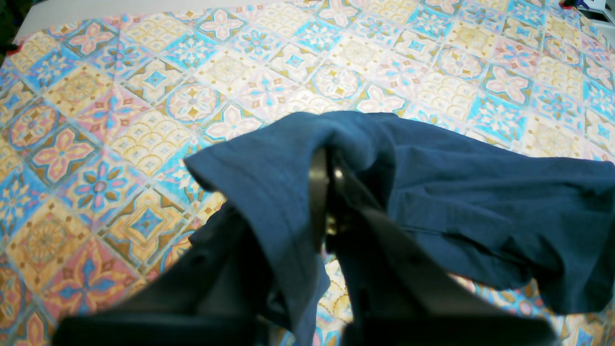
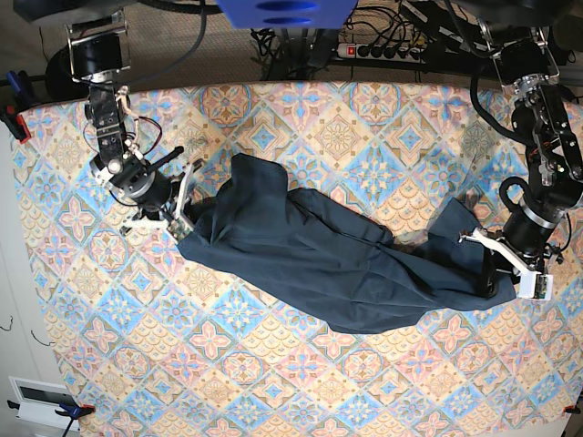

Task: Layout the t-shirt on the table in an organized manner, then fold the t-shirt properly
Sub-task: 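Drag the shirt with both grippers, sweeping it across the table, then lift the navy shirt high with both grippers and swing it over the table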

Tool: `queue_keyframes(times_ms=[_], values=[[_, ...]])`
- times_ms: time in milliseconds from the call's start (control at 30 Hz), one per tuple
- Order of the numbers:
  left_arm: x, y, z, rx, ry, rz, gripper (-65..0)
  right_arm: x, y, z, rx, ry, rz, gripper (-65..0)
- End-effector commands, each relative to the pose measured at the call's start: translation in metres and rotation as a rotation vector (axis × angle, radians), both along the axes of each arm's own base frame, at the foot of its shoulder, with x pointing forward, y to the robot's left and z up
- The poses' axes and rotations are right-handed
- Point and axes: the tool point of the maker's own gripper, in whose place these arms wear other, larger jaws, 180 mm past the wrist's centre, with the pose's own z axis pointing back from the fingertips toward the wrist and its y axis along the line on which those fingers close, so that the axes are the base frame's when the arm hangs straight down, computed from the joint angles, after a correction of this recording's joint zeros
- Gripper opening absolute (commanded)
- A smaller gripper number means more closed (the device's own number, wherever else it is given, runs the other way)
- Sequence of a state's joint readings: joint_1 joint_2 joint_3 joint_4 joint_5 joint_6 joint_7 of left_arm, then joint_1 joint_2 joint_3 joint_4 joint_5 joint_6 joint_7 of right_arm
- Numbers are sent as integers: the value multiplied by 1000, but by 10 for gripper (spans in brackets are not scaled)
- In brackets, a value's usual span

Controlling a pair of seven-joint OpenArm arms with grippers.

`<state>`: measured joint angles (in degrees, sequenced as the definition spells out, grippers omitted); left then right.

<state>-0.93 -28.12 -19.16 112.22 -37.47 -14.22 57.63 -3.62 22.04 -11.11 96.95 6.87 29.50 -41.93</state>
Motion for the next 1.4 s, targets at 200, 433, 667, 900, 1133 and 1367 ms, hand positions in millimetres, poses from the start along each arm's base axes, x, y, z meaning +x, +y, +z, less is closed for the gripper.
queue_keyframes(times_ms=[200,433,667,900,1133,1367], values=[[4,8,22,8,-71,15,-650,23,-20,66,37,-218,-52,-649],[8,38,55,9,-162,98,-650,31,-63,108,41,-318,-122,-650],[21,37,91,9,-256,94,-650,51,-97,170,133,-439,-186,-649],[44,35,109,-23,-291,80,-650,72,-121,250,265,-608,-245,-649],[61,9,141,-13,-356,8,-650,94,-145,284,307,-662,-275,-649],[96,-4,165,14,-369,-19,-650,130,-166,331,346,-719,-293,-649]])
